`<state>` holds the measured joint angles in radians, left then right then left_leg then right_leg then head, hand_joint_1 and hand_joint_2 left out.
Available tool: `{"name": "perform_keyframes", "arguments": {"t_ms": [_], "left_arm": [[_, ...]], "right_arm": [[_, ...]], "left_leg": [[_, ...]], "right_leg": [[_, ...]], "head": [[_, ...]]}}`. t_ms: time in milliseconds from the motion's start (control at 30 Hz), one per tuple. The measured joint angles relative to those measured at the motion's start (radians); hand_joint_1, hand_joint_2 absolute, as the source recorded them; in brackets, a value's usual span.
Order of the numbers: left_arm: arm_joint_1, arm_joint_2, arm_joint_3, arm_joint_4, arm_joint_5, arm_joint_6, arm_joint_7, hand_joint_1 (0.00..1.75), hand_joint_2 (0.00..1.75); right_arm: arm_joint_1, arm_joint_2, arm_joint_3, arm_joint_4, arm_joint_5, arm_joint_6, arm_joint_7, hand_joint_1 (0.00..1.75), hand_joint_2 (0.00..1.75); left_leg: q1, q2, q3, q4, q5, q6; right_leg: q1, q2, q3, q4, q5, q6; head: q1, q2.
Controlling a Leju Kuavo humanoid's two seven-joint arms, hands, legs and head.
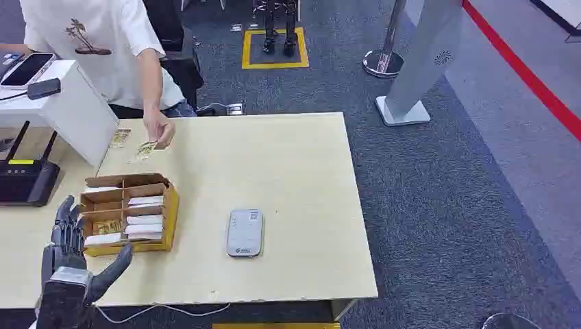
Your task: Pass the card to the sensor for recognition and then transmit it.
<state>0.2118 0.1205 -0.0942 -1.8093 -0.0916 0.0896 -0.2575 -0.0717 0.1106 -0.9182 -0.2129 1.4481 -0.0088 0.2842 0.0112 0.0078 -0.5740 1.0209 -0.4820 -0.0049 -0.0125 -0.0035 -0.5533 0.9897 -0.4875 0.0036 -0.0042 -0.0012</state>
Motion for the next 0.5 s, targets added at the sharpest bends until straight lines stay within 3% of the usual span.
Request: {"name": "perform_keyframes", "arguments": {"t_ms": [433, 500], "left_arm": [[0.000, 0.000, 0.000, 0.000, -0.002, 0.000, 0.000, 0.00, 1.75], [-0.001, 0.003, 0.000, 0.000, -0.061, 0.019, 0.022, 0.00, 1.75]], "right_arm": [[0.000, 0.000, 0.000, 0.000, 0.000, 0.001, 0.000, 0.00, 0.00], [0.000, 0.000, 0.000, 0.000, -0.003, 0.005, 0.000, 0.00, 0.00]], "left_leg": [[0.000, 0.000, 0.000, 0.000, 0.000, 0.000], [0.000, 0.000, 0.000, 0.000, 0.000, 0.000]], "right_leg": [[0.000, 0.000, 0.000, 0.000, 0.000, 0.000], [0.000, 0.000, 0.000, 0.000, 0.000, 0.000]], "head": [[0.000, 0.000], [0.000, 0.000]]}}
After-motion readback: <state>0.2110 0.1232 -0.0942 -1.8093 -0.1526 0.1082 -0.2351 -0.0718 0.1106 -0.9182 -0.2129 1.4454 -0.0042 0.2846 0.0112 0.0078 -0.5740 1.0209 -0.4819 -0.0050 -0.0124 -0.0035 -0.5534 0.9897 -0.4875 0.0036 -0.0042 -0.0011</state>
